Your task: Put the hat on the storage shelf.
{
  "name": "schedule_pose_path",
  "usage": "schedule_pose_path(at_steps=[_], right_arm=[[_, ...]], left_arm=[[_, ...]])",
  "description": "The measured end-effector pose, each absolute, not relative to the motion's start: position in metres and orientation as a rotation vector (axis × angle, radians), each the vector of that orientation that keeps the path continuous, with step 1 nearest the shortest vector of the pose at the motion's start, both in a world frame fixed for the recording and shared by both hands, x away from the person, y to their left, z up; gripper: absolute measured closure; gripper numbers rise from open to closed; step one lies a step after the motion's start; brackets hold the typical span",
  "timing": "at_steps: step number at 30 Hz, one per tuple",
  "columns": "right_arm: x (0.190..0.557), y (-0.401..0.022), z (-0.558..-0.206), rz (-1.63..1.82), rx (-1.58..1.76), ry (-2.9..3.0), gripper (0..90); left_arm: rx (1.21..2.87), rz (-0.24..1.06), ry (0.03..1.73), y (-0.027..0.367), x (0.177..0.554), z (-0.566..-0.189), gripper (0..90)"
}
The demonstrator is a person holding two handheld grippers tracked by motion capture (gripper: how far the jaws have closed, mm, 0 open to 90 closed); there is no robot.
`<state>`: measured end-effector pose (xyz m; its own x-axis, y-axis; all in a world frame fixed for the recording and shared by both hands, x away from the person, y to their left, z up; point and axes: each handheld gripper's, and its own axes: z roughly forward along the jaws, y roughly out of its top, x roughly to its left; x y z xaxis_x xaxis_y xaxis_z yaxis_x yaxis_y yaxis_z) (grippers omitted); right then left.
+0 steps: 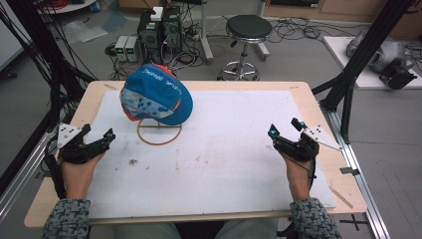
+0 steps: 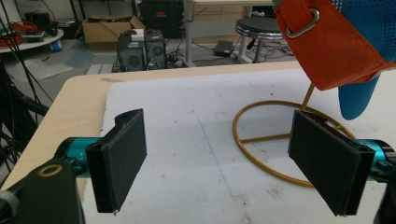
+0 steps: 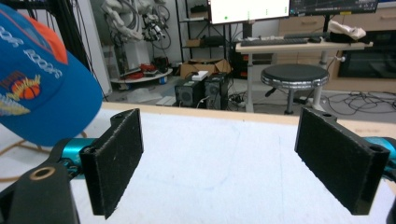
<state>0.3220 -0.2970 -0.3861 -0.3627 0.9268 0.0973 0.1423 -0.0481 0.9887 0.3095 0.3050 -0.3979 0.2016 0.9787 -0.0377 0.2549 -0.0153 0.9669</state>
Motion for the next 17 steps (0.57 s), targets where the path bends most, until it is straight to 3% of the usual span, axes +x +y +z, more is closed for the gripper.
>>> schedule_pose_path(at_steps=[7,17], right_arm=[[0.324,-0.298,-0.409,1.419,1.203,1.601,14.6],[0.327,-0.298,-0.414,1.407,1.207,1.622,14.6]], left_arm=[[1.493,0.91,1.239,0.305,0.311,-0.399,19.5],[1.499,0.909,1.242,0.304,0.312,-0.401,19.5]])
